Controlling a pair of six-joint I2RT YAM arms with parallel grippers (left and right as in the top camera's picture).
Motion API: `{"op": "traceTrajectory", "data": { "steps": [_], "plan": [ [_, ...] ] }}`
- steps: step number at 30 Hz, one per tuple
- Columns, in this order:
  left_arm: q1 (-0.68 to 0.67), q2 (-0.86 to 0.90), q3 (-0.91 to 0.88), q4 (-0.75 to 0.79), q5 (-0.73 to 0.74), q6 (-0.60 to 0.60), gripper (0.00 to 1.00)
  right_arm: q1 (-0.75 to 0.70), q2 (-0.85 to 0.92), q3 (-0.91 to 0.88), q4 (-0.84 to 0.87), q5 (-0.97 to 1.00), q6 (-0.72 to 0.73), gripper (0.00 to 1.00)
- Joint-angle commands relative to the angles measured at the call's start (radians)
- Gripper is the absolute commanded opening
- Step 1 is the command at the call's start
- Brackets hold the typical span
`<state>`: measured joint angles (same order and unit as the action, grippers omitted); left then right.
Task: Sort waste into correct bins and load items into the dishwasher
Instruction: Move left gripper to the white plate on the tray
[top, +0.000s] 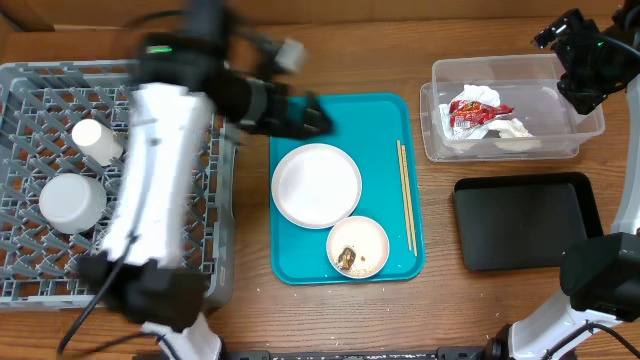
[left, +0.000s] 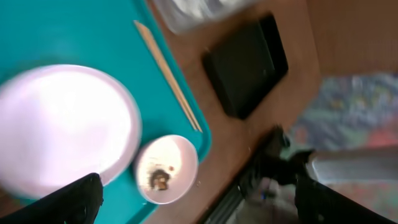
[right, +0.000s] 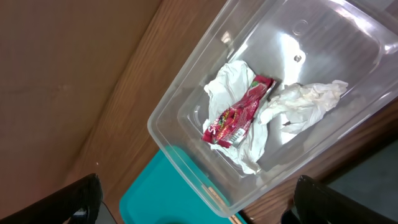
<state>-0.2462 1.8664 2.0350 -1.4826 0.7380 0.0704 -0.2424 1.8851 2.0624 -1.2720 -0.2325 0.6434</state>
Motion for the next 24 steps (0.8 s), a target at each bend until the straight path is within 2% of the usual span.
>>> {"op": "traceTrajectory", "data": {
  "steps": [1,4,5,7,8,13,16,20,24],
  "plan": [
    [-0.142,0.092,-0.007,0.005,-0.097,0.021,1.0,-0.006,-0.007,0.02,0.006,-0.005,0.001,1.0],
    [-0.227,0.154,-0.007,0.011,-0.25,-0.06,1.0,-0.006,-0.007,0.02,0.006,-0.005,0.001,1.0],
    [-0.25,0.172,-0.007,0.013,-0.288,-0.092,0.97,-0.006,-0.007,0.02,0.006,-0.005,0.001,1.0],
    [-0.293,0.207,-0.007,0.013,-0.325,-0.109,0.77,-0.006,-0.007,0.02,0.006,-0.005,0.001,1.0],
    [-0.314,0.223,-0.007,0.012,-0.327,-0.108,0.73,-0.006,-0.007,0.02,0.006,-0.005,0.001,1.0],
    [-0.389,0.253,-0.007,0.002,-0.402,-0.11,0.71,-0.006,-0.007,0.02,0.006,-0.005,0.001,1.0],
    [-0.417,0.251,-0.006,0.002,-0.499,-0.191,0.68,-0.006,-0.007,0.02,0.006,-0.005,0.001,1.0],
    [-0.427,0.251,-0.006,-0.008,-0.62,-0.322,0.71,-0.006,-0.007,0.02,0.006,-0.005,0.001,1.0],
    [-0.425,0.251,-0.006,0.001,-0.643,-0.392,0.74,-0.006,-0.007,0.02,0.006,-0.005,0.001,1.0]
  ]
}}
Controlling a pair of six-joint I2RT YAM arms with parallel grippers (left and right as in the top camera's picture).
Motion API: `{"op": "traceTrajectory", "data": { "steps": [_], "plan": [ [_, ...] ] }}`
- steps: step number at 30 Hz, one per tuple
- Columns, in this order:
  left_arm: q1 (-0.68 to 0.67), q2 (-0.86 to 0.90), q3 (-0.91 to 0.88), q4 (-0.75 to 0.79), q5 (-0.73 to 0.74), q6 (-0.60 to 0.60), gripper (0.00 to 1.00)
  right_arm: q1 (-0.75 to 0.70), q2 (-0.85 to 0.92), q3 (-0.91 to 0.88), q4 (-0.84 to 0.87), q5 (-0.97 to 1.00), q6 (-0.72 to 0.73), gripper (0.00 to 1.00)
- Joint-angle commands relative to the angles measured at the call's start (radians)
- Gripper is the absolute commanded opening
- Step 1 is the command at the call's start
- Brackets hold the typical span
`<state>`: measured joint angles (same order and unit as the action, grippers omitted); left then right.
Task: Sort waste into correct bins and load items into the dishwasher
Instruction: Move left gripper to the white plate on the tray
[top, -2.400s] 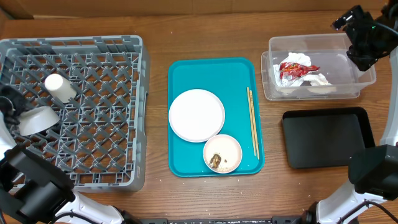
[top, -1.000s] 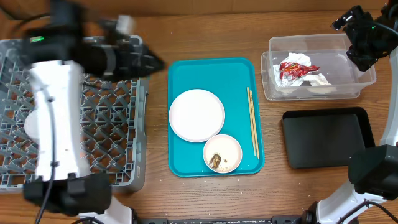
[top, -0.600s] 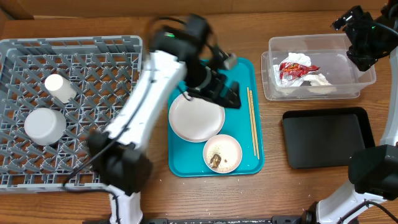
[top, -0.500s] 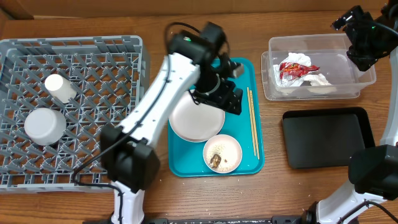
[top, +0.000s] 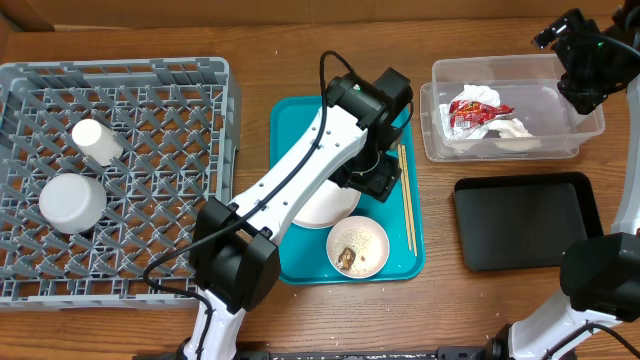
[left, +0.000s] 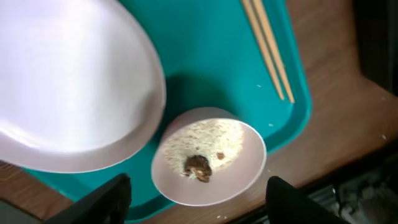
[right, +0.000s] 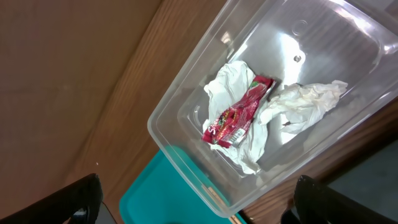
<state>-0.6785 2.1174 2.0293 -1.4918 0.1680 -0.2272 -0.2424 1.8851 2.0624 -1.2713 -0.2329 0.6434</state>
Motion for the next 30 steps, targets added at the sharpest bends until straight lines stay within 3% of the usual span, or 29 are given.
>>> {"op": "traceTrajectory", "data": {
  "steps": [1,2,14,16,25,30],
  "plan": [
    [0.008,0.0,-0.001,0.023,-0.071,-0.095,0.83,-0.006,-0.007,0.02,0.005,-0.004,0.001,1.0],
    [0.008,0.0,-0.001,0.035,-0.071,-0.095,1.0,-0.006,-0.007,0.02,0.005,-0.004,0.001,1.0],
    [0.009,0.003,-0.002,0.282,-0.129,-0.095,1.0,-0.006,-0.007,0.02,0.005,-0.004,0.001,1.0],
    [0.009,0.003,-0.002,0.296,-0.143,-0.095,0.87,-0.006,-0.007,0.02,0.005,-0.004,0.001,1.0],
    [0.016,0.003,-0.002,0.299,-0.154,-0.094,0.88,-0.006,-0.007,0.02,0.005,-0.004,0.001,1.0],
    [0.018,0.005,-0.015,0.331,-0.221,-0.104,0.72,-0.006,-0.007,0.02,0.005,-0.004,0.001,1.0]
  ]
}}
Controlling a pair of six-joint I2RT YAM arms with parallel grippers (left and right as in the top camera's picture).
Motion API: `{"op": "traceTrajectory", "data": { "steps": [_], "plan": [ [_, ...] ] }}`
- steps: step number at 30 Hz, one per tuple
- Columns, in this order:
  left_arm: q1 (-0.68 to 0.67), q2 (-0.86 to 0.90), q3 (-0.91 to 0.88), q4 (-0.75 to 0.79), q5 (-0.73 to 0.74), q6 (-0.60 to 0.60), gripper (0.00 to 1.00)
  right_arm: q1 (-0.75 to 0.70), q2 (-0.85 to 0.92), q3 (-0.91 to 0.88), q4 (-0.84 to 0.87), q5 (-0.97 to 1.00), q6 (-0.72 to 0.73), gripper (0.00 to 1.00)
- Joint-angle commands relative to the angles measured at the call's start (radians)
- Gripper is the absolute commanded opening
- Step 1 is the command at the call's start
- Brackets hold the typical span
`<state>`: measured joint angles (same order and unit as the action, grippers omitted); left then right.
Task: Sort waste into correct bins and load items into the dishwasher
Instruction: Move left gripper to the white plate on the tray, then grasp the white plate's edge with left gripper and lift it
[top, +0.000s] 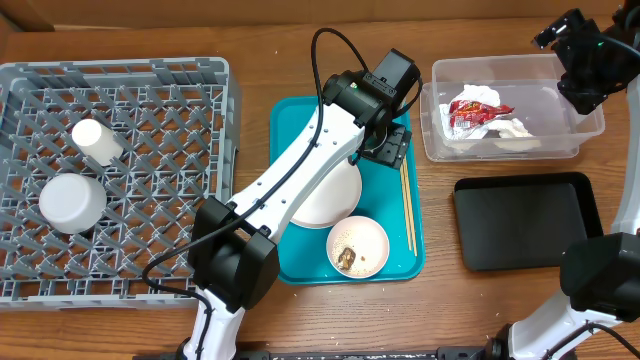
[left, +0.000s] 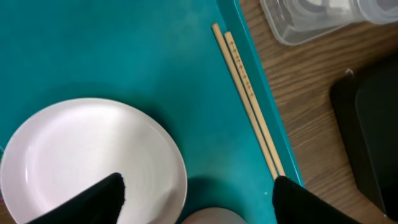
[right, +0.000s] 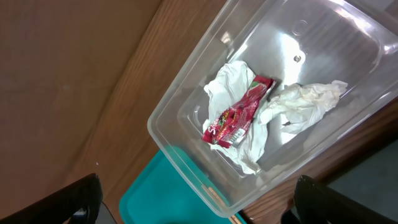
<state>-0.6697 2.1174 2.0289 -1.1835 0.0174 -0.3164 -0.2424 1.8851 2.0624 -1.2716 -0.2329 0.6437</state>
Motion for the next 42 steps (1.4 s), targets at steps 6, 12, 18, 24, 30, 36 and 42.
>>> {"op": "traceTrajectory", "data": {
  "steps": [6,12,18,24,30,36,42],
  "plan": [
    [0.008,0.005,-0.123,0.117,-0.147,-0.18,0.6,-0.006,-0.007,0.02,0.006,-0.004,0.001,1.0],
    [0.007,0.005,-0.222,0.172,-0.144,-0.364,0.59,-0.006,-0.007,0.02,0.005,-0.004,0.001,1.0],
    [0.006,0.005,-0.306,0.234,-0.148,-0.524,0.58,-0.006,-0.007,0.02,0.006,-0.004,0.001,1.0],
    [0.006,0.005,-0.431,0.377,-0.151,-0.557,0.53,-0.006,-0.007,0.02,0.005,-0.004,0.001,1.0],
    [0.006,0.005,-0.477,0.427,-0.157,-0.563,0.52,-0.006,-0.007,0.02,0.006,-0.004,0.001,1.0],
    [0.003,0.005,-0.484,0.436,-0.167,-0.563,0.41,-0.006,-0.007,0.02,0.006,-0.004,0.001,1.0],
    [-0.005,0.007,-0.49,0.449,-0.178,-0.563,0.39,-0.006,-0.007,0.02,0.006,-0.004,0.001,1.0]
  ]
}}
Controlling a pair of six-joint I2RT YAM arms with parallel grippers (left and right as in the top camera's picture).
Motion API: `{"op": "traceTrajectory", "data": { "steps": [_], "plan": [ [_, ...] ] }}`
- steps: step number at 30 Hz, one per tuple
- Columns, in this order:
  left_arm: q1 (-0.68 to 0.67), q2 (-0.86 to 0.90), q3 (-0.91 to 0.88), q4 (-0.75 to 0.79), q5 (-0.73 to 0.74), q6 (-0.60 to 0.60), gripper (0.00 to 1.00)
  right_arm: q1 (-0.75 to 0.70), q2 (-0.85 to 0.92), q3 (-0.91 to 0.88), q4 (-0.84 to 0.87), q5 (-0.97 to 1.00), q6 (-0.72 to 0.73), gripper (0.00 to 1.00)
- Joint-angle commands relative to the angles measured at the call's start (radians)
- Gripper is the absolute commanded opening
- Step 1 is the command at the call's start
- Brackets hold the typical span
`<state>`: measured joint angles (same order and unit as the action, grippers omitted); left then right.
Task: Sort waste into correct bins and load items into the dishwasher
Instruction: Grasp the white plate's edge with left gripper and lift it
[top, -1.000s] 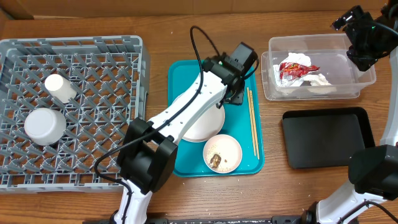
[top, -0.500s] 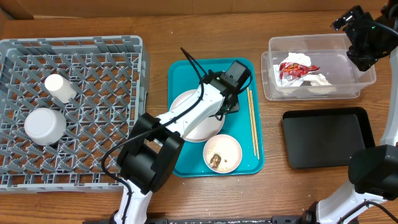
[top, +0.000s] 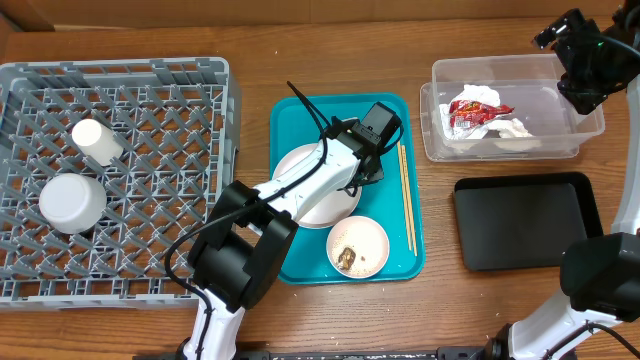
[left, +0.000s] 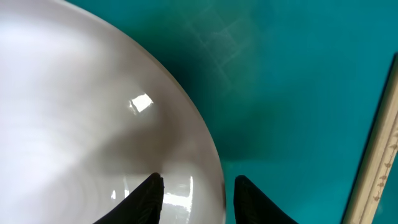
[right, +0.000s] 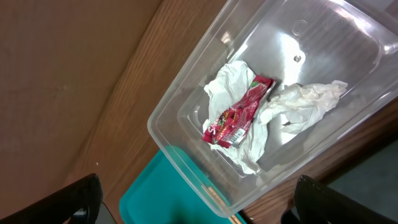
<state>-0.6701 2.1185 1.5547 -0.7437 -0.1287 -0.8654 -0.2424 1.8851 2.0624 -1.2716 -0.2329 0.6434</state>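
A white plate (top: 312, 195) lies on the teal tray (top: 300, 118). My left gripper (top: 363, 172) is down at the plate's right rim. In the left wrist view the left gripper (left: 198, 182) is open: one fingertip (left: 149, 193) is over the plate (left: 74, 124), the other over the tray (left: 292, 74). A small bowl (top: 357, 246) holding a food scrap sits in front of the plate. Chopsticks (top: 405, 195) lie along the tray's right side. My right gripper (top: 582, 72) hangs open, high over the clear bin (top: 590, 130); the right gripper (right: 199, 194) holds nothing.
A grey dish rack (top: 150, 80) at the left holds a white cup (top: 97, 141) and a white bowl (top: 71, 200). The clear bin holds crumpled paper and a red wrapper (right: 239, 112). A black tray (top: 525, 225) lies in front of the bin.
My left gripper was higher, over the tray's upper right by the chopsticks. Now it is low with its fingers astride the plate's right rim. The right arm has not moved.
The left arm was blurred between the rack and the tray. Then its gripper hung over the plate and the small bowl, then over the tray's upper right near the chopsticks. Now it is down at the plate's rim. The right gripper stayed open above the bin.
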Motion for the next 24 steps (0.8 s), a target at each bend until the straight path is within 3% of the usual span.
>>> {"op": "traceTrajectory", "data": {
  "steps": [1,13,18,20,24],
  "plan": [
    [-0.007,0.008,-0.016,0.014,-0.032,-0.014,0.39,-0.006,-0.007,0.02,0.006,-0.004,0.001,1.0],
    [-0.018,0.069,-0.011,0.045,-0.009,-0.013,0.38,-0.006,-0.007,0.02,0.006,-0.004,0.001,1.0],
    [-0.018,0.069,0.002,0.036,-0.009,-0.009,0.2,-0.006,-0.007,0.02,0.006,-0.004,0.001,1.0],
    [-0.018,0.066,0.016,0.018,-0.009,0.006,0.06,-0.006,-0.007,0.02,0.005,-0.004,0.001,1.0],
    [-0.018,0.063,0.075,-0.051,-0.01,0.029,0.04,-0.006,-0.007,0.02,0.006,-0.004,0.001,1.0]
  ]
}}
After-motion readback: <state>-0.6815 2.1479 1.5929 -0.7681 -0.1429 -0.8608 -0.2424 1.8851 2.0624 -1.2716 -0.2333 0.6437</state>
